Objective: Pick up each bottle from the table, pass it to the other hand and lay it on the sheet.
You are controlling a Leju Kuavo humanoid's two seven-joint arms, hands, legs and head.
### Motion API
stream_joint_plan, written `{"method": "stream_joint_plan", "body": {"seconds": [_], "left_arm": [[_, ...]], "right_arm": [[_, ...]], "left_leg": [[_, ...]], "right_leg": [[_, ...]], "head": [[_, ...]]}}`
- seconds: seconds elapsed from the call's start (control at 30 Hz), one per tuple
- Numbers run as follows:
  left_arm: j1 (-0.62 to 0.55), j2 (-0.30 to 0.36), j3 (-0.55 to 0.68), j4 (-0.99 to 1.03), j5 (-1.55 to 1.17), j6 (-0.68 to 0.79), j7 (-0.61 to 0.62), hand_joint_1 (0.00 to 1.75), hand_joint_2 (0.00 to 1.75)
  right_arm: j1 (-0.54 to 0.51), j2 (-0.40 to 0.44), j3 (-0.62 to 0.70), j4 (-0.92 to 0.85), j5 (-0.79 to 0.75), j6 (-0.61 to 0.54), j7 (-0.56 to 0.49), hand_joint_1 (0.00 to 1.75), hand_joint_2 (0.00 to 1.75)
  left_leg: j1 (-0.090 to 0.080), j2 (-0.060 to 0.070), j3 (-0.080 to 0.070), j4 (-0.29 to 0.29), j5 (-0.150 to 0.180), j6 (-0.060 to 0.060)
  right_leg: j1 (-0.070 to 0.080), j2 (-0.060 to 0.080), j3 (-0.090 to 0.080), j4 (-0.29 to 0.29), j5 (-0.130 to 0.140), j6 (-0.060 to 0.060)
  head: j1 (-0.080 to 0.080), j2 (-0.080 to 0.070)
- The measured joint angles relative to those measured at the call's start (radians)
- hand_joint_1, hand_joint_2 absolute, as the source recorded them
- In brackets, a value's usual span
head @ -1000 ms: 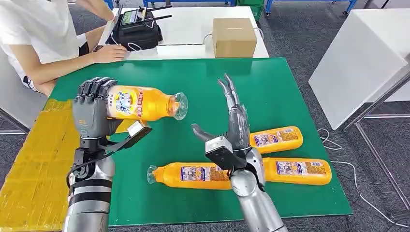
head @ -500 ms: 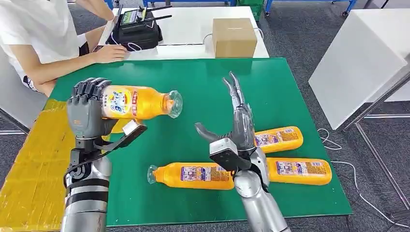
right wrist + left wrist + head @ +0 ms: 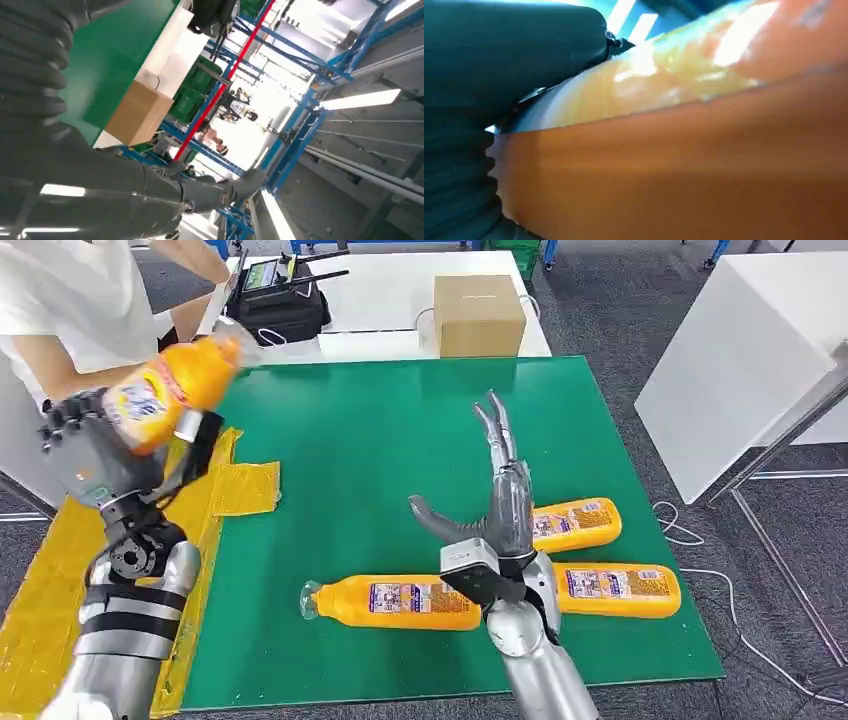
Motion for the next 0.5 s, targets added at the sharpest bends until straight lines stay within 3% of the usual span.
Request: {"method": "stream_joint_plan", "body": {"seconds": [0.07,0.13,0.23,0.33,0.4,0.5], "left_arm": [[-0.012,0.087,-0.177,0.038,-0.007,0.000,-0.009,1.75,1.75],[-0.015,0.126,-0.269,0.111,-0.005,0.000,-0.083,1.75,1.75],[-0.025,0.176,-0.291,0.235,0.019,0.000,-0.186,1.75,1.75],[-0.064,0.218,-0.245,0.372,0.013,-0.017,-0.310,1.75,1.75],[-0.103,0.242,-0.162,0.521,0.069,-0.181,-0.302,1.75,1.75],[-0.127,0.305,-0.053,0.699,0.110,-0.282,-0.320,1.75,1.75]], "right_arm": [[0.001,-0.008,0.011,-0.011,-0.004,-0.001,-0.002,0.00,1.75],[0.006,-0.015,0.023,-0.028,-0.014,-0.002,-0.017,0.00,1.75],[0.024,-0.032,0.032,-0.063,-0.041,0.000,-0.037,0.00,1.75],[0.041,-0.050,0.032,-0.091,-0.055,0.000,-0.040,0.00,1.75],[0.045,-0.061,0.033,-0.100,-0.054,0.022,-0.044,0.00,1.75],[0.050,-0.072,0.036,-0.101,-0.051,0.033,-0.048,0.00,1.75]], "left_leg": [[0.000,-0.004,-0.001,0.000,0.001,-0.001],[0.000,0.000,-0.001,-0.001,0.001,-0.001],[0.000,0.007,-0.001,0.000,0.001,-0.001],[0.000,0.004,-0.002,0.000,0.001,-0.002],[0.001,0.007,-0.002,-0.001,0.001,-0.002],[0.002,0.013,-0.001,-0.001,0.000,-0.003]], "right_leg": [[0.000,-0.004,0.001,0.000,0.000,0.000],[-0.001,-0.001,0.000,0.001,0.000,0.000],[-0.002,0.005,-0.002,0.001,0.001,0.000],[-0.001,0.004,-0.002,0.001,0.001,0.000],[0.000,0.005,-0.002,0.003,0.001,0.000],[0.000,0.011,-0.006,0.005,0.001,0.000]], "head": [[0.001,0.000],[0.002,0.000],[0.001,0.000],[0.001,0.000],[0.002,0.000],[0.001,0.000]]}}
